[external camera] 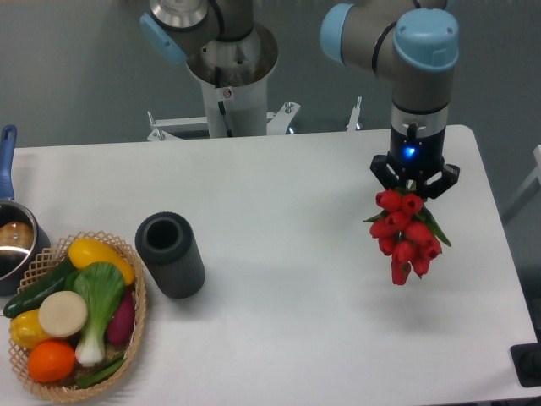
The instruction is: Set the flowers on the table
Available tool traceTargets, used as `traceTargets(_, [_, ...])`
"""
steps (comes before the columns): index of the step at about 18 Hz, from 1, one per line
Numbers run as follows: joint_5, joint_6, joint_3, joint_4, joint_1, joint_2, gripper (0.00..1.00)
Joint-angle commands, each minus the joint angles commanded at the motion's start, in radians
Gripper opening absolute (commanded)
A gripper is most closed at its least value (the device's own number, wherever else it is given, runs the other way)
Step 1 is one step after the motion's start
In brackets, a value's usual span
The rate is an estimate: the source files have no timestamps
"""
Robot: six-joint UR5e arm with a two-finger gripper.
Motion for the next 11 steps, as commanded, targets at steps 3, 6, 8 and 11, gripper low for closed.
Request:
traceTargets(3, [0.011,-0.002,-0.002,0.003,-0.018,-0.015,0.00])
traceTargets(6, [0.011,-0.005,-0.003,0.003,-0.023,-0.026,0.00])
traceTargets(8, [0.014,-0.011,-0.003,0.002,-0.034,-0.040,0.00])
traceTargets(11, [0.014,-0.012,0.003,0.002,-0.051,-0.052,0.05])
